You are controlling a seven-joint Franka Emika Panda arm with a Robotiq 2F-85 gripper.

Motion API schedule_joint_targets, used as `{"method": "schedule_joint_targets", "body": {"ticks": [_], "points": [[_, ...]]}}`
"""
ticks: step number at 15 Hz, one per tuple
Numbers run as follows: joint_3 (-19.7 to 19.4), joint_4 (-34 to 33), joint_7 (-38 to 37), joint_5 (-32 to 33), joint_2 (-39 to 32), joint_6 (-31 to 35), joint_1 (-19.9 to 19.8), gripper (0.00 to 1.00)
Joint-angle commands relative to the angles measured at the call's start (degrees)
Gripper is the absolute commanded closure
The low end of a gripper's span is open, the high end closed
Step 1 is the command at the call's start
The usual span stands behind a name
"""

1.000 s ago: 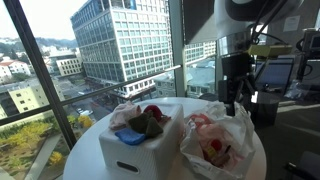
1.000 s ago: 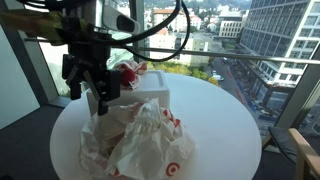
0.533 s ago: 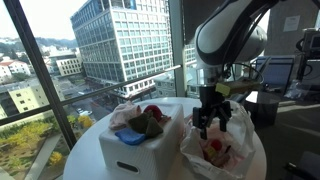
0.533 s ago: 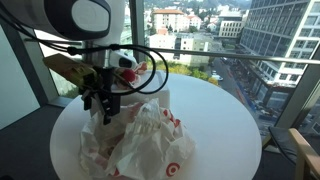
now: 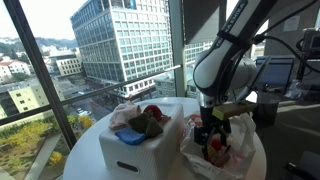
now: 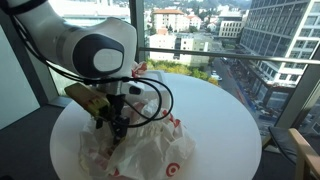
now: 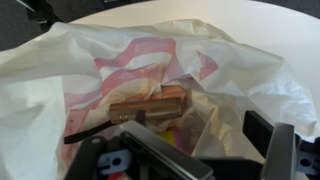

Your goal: Remove the items from the plastic bag and put them on the white basket

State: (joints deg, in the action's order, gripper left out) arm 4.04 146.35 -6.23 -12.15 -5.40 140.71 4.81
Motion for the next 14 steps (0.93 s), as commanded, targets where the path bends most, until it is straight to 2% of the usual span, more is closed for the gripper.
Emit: {"method": "schedule_joint_targets", "body": {"ticks": [1, 8, 14], "points": [[-0.4, -1.6, -1.0, 3.0, -4.1, 3.5, -0.3, 0.0], [-3.1, -4.8, -4.1, 13.9, -10.7, 9.7, 0.7, 0.0], [-1.8, -7.0, -1.2, 11.3, -14.0, 11.7, -0.4, 0.0]]}}
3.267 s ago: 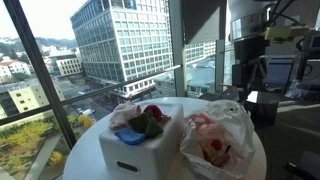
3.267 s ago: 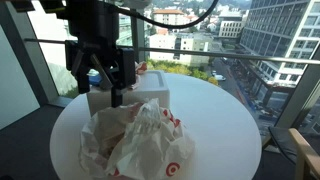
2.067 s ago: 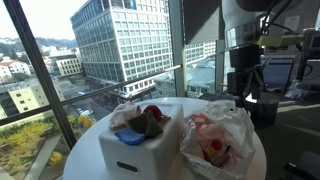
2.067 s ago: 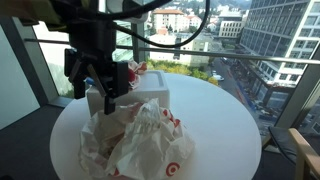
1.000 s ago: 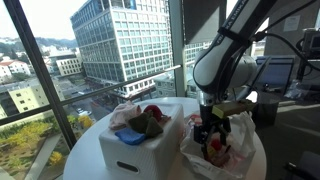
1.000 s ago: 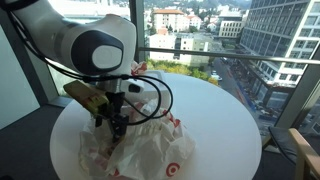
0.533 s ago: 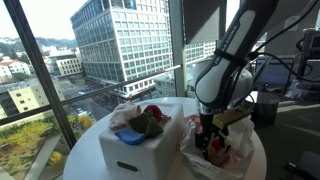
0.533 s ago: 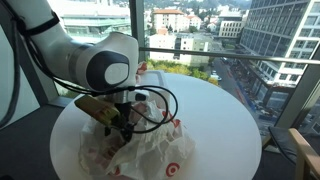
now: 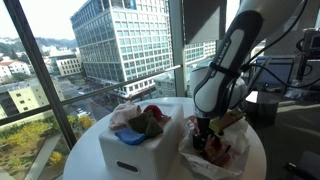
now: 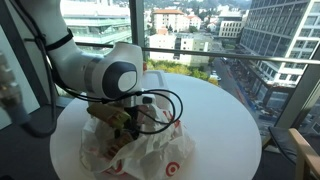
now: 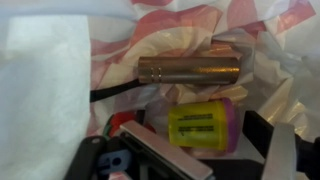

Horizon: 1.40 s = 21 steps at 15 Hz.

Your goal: Remove the items from the plastic bag and put them on the white basket

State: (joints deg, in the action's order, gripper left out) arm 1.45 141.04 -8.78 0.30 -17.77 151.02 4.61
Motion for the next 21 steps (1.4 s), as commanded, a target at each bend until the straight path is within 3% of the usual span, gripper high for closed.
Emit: {"method": "schedule_joint_targets", "body": {"ticks": [1, 3, 8, 9, 15, 18, 21], "points": [[0.8, -2.1, 1.5, -1.2, -2.0, 1.3, -0.3, 0.0], [1.0, -2.5, 2.1, -1.6, -2.2, 0.8, -0.7, 0.26], [0.9, -2.3, 1.9, -3.9, -1.2, -0.9, -1.7, 0.64], [0.6, -2.0, 0.3, -4.4, -0.1, -3.2, -1.5, 0.68], [0.8, -1.1, -8.6, -2.6, 13.4, -28.1, 1.5, 0.68], [2.7, -1.8, -16.3, 3.4, 20.8, -32.4, 3.7, 0.68], [7.3, -5.3, -20.7, 10.1, 26.1, -35.7, 5.3, 0.68]]}}
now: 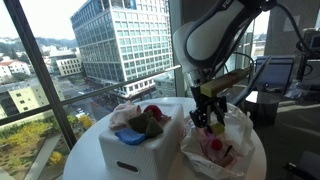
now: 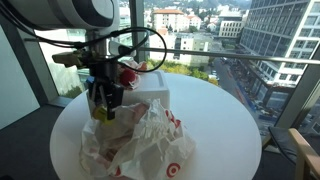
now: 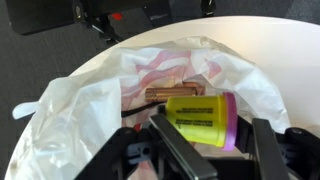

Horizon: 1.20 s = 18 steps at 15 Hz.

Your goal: Remove the items from the plastic bag and put them on the white basket

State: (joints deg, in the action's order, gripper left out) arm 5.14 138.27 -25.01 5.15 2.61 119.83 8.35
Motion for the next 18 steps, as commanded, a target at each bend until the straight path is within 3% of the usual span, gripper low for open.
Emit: {"method": "schedule_joint_targets", "body": {"ticks": [1, 6, 11, 15, 16, 18], "points": [[4.9, -4.4, -5.0, 7.5, 5.7, -4.7, 1.6, 0.68], [8.0, -16.1, -9.4, 24.1, -3.4, 2.5, 0.1, 0.68], [2.9, -28.2, -13.3, 35.0, -18.2, 8.8, 1.1, 0.68], [-1.1, -35.3, -12.7, 34.7, -26.7, 10.1, 2.8, 0.68], [-1.3, -35.1, -11.9, 33.2, -26.6, 10.5, 2.9, 0.18], [-1.0, -34.5, -10.5, 29.5, -25.9, 10.8, 2.9, 0.12]]}}
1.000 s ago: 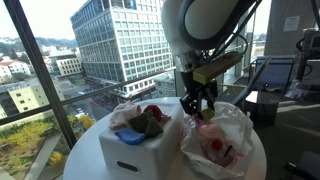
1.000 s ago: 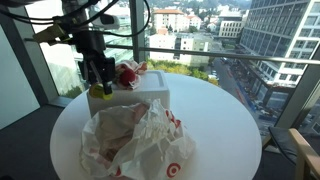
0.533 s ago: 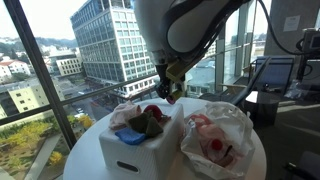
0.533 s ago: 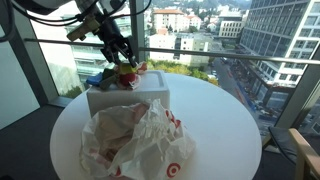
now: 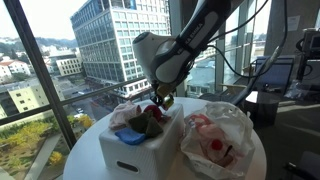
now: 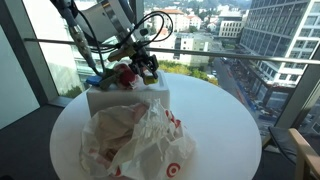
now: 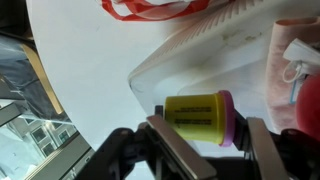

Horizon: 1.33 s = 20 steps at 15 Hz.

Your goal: Remove the items from the plastic bag and put them on the white basket

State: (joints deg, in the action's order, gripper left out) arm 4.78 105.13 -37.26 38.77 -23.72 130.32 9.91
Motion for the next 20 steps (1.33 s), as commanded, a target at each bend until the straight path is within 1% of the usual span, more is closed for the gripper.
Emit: {"method": "schedule_joint_targets", "body": {"ticks": [1, 2, 3, 5, 7, 9, 11, 12, 15, 17, 20], "points": [[-0.5, -0.7, 2.1, -5.8, 1.2, 0.2, 1.5, 0.04], [-0.4, 1.3, 2.0, -7.7, 3.5, -0.4, 1.8, 0.0], [-0.5, 2.2, 2.3, -9.3, 4.8, -0.8, 2.1, 0.0], [-1.1, 5.5, 0.6, -10.6, 9.2, -4.9, 3.5, 0.0], [-0.8, 8.5, -0.3, -12.9, 12.8, -11.0, 3.6, 0.0], [0.0, 12.0, 1.2, -17.8, 15.3, -15.3, 2.2, 0.0], [0.1, 15.6, 3.1, -22.7, 16.2, -16.1, 0.8, 0.0], [-0.2, 17.8, 4.4, -25.7, 15.4, -14.7, -0.3, 0.0], [-1.1, 22.8, 7.7, -33.2, 14.3, -13.7, -2.8, 0.0], [-2.3, 25.6, 10.0, -35.6, 13.4, -11.1, -4.5, 0.0], [-4.2, 26.8, 13.4, -37.0, 10.0, -3.9, -6.8, 0.0]]}}
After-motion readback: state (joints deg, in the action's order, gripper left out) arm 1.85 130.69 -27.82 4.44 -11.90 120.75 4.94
